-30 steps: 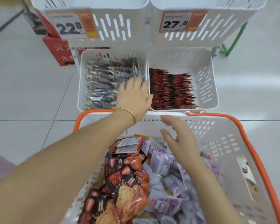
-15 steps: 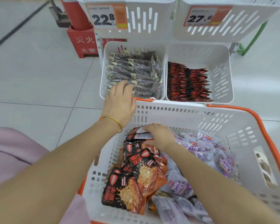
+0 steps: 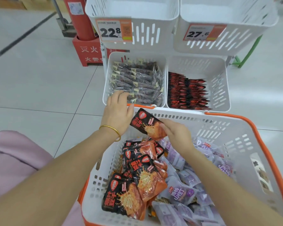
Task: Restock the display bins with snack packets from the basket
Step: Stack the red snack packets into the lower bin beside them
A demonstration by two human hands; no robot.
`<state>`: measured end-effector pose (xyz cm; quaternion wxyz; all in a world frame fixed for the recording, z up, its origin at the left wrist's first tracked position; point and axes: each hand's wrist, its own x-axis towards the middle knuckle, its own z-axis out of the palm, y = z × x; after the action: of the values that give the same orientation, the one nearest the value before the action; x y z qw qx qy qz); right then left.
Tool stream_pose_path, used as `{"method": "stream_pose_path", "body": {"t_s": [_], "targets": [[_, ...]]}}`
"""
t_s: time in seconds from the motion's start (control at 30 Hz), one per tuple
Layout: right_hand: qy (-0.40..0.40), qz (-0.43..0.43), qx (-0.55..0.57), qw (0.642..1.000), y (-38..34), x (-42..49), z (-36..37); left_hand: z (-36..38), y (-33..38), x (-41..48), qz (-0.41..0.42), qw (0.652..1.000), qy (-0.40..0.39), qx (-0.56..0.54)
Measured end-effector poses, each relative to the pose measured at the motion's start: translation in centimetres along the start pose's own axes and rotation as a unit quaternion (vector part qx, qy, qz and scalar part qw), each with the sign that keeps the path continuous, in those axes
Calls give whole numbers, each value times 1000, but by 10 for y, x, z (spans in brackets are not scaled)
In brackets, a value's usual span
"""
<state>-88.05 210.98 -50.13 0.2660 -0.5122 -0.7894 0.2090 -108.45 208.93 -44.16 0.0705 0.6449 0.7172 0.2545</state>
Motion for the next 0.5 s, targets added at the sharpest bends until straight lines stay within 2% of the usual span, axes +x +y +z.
{"method": "stream_pose_path", "body": {"t_s": [0.03,0.1,0.13,0.2,0.27,0.33,0.37,0.43,0.5], "targets": [[-2,62,116,991,-7,-3,-13,-1,5,0,-20,999,1,-43],[14,161,331,930,-22,-8,-35,-3,21,0,-71,985,-25,-157],[26,185,398,898,-29,-11,-43,-4,33,-1,-97,969,-54,-220],[37,197,478,855,-41,-14,-53,-6,56,-4,-135,931,-122,-317],[28,187,520,833,-47,-17,-58,-4,74,-8,-143,905,-173,-361],[22,183,510,840,-47,-19,-64,-1,85,-9,-138,891,-174,-395],[24,189,475,859,-45,-18,-68,1,87,-8,-133,891,-163,-403],[37,205,392,896,-36,-13,-83,2,88,-5,-99,902,-152,-393],[47,203,395,895,-26,-3,-102,3,92,-3,-42,915,-176,-361]]}}
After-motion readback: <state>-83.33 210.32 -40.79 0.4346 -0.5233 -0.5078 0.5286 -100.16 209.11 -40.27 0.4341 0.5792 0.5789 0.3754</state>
